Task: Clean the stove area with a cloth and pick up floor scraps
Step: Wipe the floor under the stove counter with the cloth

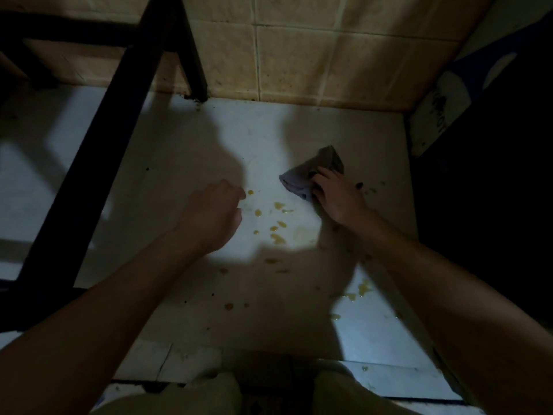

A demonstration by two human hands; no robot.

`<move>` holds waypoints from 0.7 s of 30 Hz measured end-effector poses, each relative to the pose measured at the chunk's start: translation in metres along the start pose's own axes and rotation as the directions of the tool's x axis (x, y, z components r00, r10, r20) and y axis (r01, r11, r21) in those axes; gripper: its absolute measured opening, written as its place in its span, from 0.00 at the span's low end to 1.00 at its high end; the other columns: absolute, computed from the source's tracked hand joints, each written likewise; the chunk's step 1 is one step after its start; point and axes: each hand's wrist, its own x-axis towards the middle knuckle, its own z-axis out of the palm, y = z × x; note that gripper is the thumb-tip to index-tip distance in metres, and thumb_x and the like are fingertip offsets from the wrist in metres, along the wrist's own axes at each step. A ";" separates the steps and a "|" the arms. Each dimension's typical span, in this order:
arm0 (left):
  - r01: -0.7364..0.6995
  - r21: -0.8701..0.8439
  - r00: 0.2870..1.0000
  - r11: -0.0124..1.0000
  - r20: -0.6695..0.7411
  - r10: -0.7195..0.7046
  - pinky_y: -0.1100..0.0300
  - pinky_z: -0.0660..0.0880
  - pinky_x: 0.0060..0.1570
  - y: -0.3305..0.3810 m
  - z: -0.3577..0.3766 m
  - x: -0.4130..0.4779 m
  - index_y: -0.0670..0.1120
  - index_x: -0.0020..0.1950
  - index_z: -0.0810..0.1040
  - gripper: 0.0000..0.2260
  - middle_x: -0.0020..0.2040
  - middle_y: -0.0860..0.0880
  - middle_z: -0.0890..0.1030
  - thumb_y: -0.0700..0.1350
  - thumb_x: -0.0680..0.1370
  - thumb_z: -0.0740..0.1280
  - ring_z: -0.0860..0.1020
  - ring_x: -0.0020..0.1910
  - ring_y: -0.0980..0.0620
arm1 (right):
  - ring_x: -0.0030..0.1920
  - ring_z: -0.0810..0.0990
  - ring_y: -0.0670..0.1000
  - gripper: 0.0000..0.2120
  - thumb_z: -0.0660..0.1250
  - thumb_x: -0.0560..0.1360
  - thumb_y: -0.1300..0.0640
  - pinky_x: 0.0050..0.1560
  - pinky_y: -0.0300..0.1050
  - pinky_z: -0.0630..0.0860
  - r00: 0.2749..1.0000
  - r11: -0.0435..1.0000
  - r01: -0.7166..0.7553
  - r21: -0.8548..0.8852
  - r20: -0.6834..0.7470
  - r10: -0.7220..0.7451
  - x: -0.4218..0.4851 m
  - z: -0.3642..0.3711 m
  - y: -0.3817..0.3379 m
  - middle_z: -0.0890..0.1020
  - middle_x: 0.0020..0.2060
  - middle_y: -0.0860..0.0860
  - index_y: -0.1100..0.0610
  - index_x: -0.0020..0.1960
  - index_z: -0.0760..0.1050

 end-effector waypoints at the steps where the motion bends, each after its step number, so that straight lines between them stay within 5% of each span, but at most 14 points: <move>1: -0.005 -0.002 1.000 1.000 0.005 0.005 0.51 0.69 0.57 0.002 0.000 0.001 0.47 0.64 0.73 0.15 0.61 0.44 0.74 0.45 0.78 0.62 0.73 0.57 0.44 | 0.67 0.68 0.60 0.14 0.56 0.81 0.57 0.67 0.55 0.66 1.000 1.000 -0.030 0.003 -0.002 0.030 -0.005 -0.001 0.005 0.67 0.71 0.56 0.59 0.64 0.71; 14: 0.029 0.041 0.995 0.999 0.092 -0.033 0.52 0.66 0.62 -0.002 0.013 -0.008 0.48 0.66 0.71 0.15 0.63 0.45 0.72 0.44 0.79 0.58 0.72 0.60 0.45 | 0.69 0.67 0.61 0.16 0.61 0.78 0.63 0.70 0.54 0.63 0.956 0.953 -0.243 0.182 -0.122 0.268 -0.070 0.004 0.057 0.69 0.69 0.60 0.64 0.66 0.71; 21: 0.027 0.040 0.996 0.999 0.081 -0.030 0.49 0.69 0.61 -0.005 0.014 -0.023 0.46 0.65 0.72 0.14 0.61 0.44 0.74 0.43 0.80 0.58 0.73 0.58 0.44 | 0.70 0.66 0.58 0.14 0.61 0.78 0.61 0.70 0.50 0.61 0.993 0.984 -0.095 0.154 -0.058 0.105 -0.065 0.017 0.016 0.69 0.70 0.58 0.62 0.63 0.73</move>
